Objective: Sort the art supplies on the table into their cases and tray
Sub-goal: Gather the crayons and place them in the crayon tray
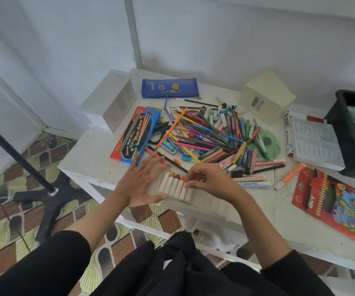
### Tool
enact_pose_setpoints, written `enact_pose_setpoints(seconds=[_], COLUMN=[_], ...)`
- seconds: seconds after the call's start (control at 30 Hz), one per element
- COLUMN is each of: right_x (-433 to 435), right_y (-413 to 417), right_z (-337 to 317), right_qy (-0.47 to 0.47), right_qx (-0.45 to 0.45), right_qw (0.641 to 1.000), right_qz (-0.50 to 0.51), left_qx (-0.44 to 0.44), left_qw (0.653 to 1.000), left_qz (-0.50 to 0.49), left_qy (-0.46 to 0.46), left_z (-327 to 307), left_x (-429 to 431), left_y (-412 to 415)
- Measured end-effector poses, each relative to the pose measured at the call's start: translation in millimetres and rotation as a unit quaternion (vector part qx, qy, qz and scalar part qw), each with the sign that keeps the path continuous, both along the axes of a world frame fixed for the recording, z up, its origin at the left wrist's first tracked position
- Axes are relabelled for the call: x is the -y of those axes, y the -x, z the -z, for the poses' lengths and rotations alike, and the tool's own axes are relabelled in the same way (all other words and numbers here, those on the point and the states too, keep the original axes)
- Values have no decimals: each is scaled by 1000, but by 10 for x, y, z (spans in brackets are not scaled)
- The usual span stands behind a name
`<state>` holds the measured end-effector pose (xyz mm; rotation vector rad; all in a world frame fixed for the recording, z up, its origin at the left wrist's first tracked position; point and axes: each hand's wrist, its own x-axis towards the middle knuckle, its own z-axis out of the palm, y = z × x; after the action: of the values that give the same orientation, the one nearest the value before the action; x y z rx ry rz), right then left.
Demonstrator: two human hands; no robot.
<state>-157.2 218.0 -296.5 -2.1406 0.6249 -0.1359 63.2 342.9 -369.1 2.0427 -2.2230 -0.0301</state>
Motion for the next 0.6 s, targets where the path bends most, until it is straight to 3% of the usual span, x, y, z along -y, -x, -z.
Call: enact_pose_setpoints(seconds=[0.37, 0.6], right_x=[1216, 1768], right_y=[31, -229], right_z=[-197, -206], right_qy=[174, 284], right_qx=[-42, -140], right_qw=[967, 937], right_qz=[181, 147], left_qx=[7, 17], left_qw=[1000, 1000], left_qz=[-8, -16], left_qy=[-12, -17], left_z=[29, 21], left_x=[5, 16], left_y=[-5, -3])
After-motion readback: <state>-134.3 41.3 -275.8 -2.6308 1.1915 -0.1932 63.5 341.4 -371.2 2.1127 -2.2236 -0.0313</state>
